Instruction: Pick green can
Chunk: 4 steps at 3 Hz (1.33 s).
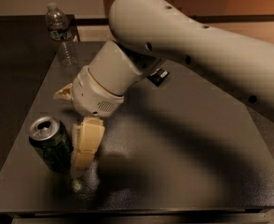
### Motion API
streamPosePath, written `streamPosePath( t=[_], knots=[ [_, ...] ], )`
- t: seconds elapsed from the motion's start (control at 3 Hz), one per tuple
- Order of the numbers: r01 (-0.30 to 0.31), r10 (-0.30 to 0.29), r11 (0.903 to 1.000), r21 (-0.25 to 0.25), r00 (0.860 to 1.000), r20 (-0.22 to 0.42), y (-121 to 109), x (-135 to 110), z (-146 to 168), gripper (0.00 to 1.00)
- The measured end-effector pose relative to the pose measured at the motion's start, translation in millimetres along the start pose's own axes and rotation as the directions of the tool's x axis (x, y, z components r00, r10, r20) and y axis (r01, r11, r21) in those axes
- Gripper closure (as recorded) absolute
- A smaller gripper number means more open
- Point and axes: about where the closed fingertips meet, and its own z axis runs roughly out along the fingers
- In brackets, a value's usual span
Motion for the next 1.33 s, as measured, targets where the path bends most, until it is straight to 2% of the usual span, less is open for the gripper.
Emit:
streamPosePath(
  t=[0.33,0.67,1.0,1.33],
  knots=[
    [0.024,-0.024,0.9996,-0.015,1.0,0.007,3.6,-7.9,5.7,0.18],
    [0.035,-0.035,0.9991,-0.023,0.999,0.017,5.8,-13.2,6.2,0.41],
    [0.03,-0.029,0.9994,-0.019,0.999,0.021,6.2,-19.0,0.0,0.65],
    [-0.019,0.019,0.9997,0.015,1.0,0.015,-0.1,-21.5,-22.5,0.88]
  ],
)
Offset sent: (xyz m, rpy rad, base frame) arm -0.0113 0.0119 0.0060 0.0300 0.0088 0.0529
